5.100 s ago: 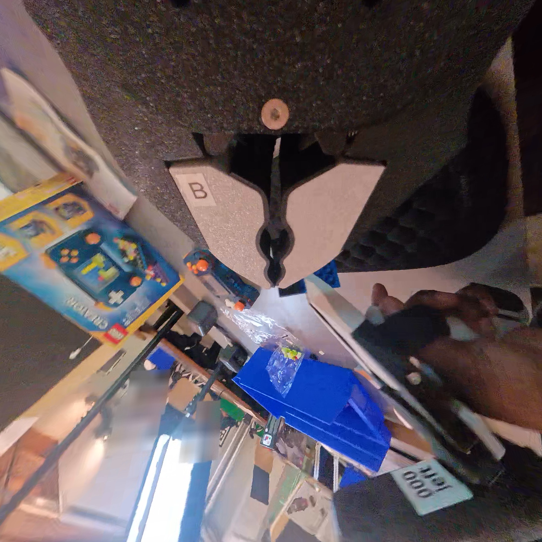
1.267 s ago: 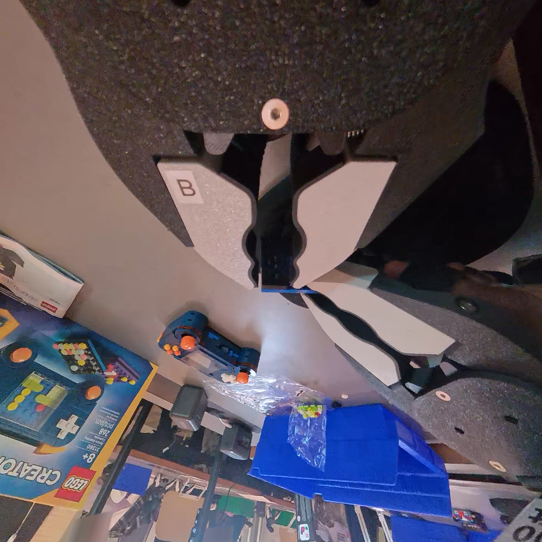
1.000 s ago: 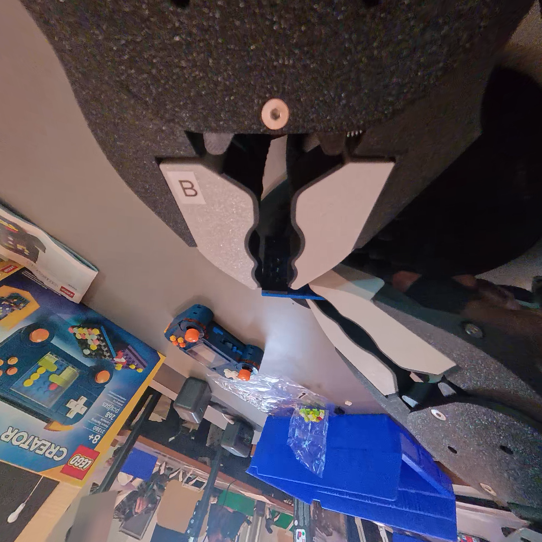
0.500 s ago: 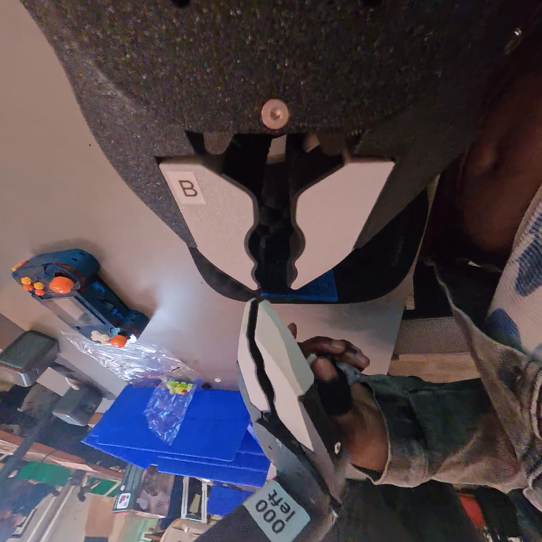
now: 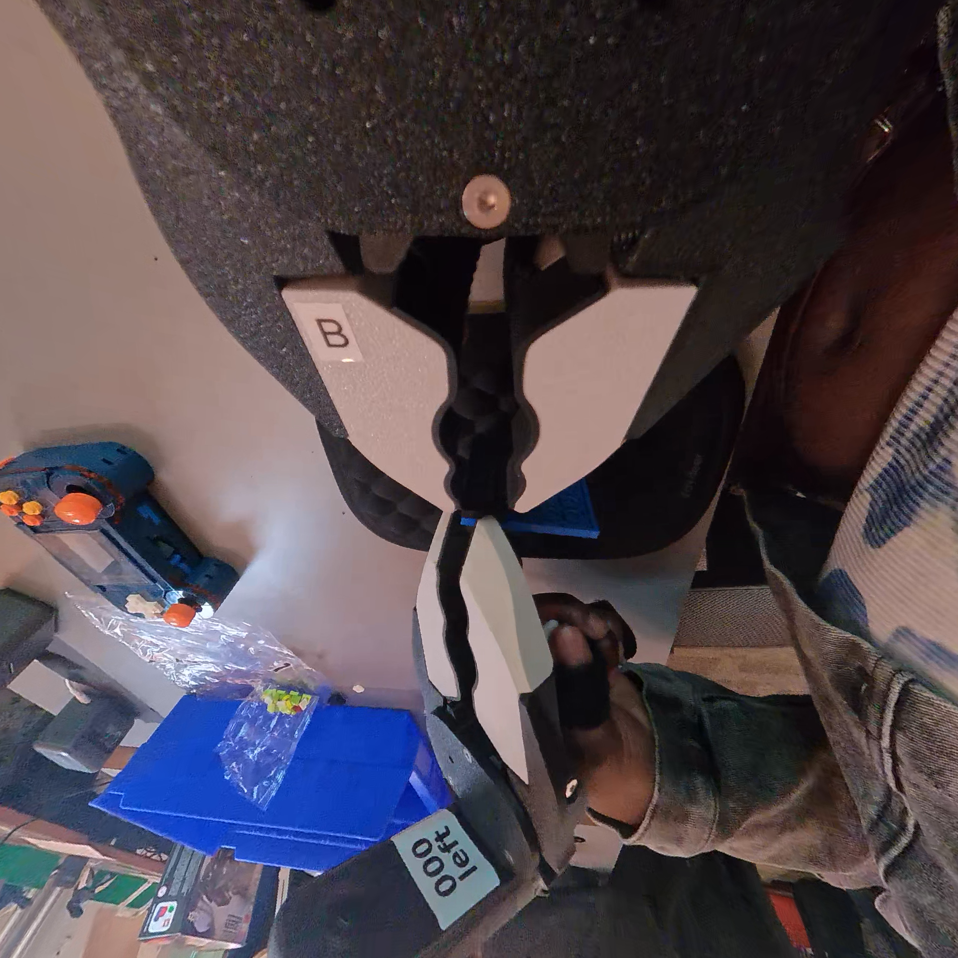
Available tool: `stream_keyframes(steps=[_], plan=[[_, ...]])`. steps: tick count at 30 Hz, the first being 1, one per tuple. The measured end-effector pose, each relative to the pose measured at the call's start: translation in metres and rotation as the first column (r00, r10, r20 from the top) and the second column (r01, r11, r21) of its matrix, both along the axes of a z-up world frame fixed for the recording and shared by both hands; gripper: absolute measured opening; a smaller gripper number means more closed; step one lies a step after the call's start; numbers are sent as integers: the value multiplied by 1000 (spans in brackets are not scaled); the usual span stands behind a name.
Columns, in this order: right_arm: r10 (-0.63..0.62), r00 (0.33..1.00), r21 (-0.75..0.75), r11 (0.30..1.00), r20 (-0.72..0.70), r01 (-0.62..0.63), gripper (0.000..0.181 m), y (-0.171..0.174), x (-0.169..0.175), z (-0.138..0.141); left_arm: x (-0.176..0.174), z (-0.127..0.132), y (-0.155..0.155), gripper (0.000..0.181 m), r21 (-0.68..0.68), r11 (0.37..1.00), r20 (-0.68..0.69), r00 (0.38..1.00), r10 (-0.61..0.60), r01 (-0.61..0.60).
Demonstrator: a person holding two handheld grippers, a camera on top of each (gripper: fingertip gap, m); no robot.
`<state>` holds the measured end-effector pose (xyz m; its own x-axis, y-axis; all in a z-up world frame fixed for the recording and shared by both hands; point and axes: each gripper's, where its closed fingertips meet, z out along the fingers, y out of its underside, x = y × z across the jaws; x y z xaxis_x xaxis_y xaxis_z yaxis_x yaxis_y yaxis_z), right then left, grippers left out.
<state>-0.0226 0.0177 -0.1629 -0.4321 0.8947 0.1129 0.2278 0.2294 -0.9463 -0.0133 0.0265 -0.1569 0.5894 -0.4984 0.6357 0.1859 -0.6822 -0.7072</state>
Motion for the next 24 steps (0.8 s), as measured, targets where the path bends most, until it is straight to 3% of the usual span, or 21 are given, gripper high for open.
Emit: stream_keyframes(steps=[9,15,24], plan=[[16,1000,62,998,27,-17,16,3,2,-7,1,-7,2,10,-85,996,212,977,3,15],[-46,998,90,995,35,42,16,3,4,-10,1,-13,0,15,-134,991,179,983,33,-9],[-102,994,94,991,38,98,16,1,3,-11,-1,-14,-4,14,-117,993,20,1000,22,-19]])
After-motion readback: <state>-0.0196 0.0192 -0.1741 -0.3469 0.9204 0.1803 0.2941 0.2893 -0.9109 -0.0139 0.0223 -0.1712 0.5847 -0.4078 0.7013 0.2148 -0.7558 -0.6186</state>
